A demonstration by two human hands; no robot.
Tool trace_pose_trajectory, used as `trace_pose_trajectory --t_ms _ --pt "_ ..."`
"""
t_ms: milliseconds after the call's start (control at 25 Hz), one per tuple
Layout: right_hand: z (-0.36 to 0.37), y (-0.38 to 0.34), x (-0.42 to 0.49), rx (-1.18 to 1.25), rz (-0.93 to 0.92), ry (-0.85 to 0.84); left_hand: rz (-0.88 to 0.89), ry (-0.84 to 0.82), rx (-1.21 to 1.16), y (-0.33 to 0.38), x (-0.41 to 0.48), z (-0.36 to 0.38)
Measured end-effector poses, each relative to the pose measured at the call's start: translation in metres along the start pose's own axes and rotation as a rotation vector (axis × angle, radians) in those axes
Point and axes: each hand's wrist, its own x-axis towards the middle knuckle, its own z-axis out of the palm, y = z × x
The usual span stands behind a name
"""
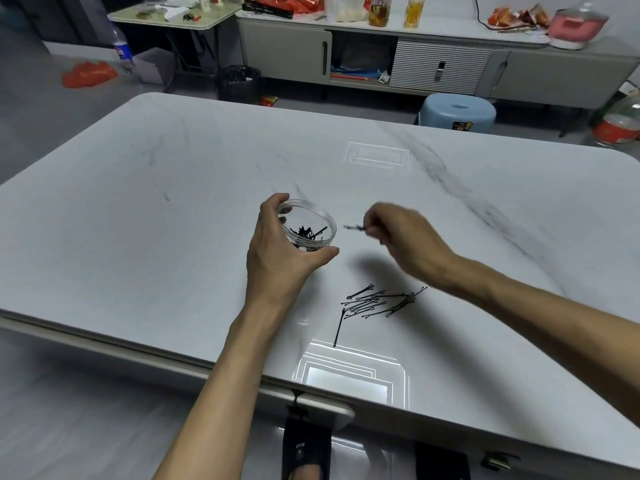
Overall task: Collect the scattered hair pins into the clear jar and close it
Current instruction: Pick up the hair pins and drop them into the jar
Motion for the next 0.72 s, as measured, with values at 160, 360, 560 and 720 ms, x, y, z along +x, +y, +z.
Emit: trace_pose_trajectory --t_ms 160,360,560,720 --pt "-0.021 -0.036 0.034 0.124 -0.142 -0.011 0.006 -0.033 0.000 0.003 -0.001 0.002" --pt "-0.014 -0.044 0.041 0.189 -0.220 0.017 0.016 -0.042 -0.009 0.005 -0.002 0.003" --pt "0.007 0.007 0.003 0.085 0.004 -0.204 0.011 -0.043 -0.020 0.003 -0.002 0.000" --pt "0.036 0.017 -0.025 0.017 0.012 -0.379 0.008 -0.041 -0.024 0.003 -0.003 0.000"
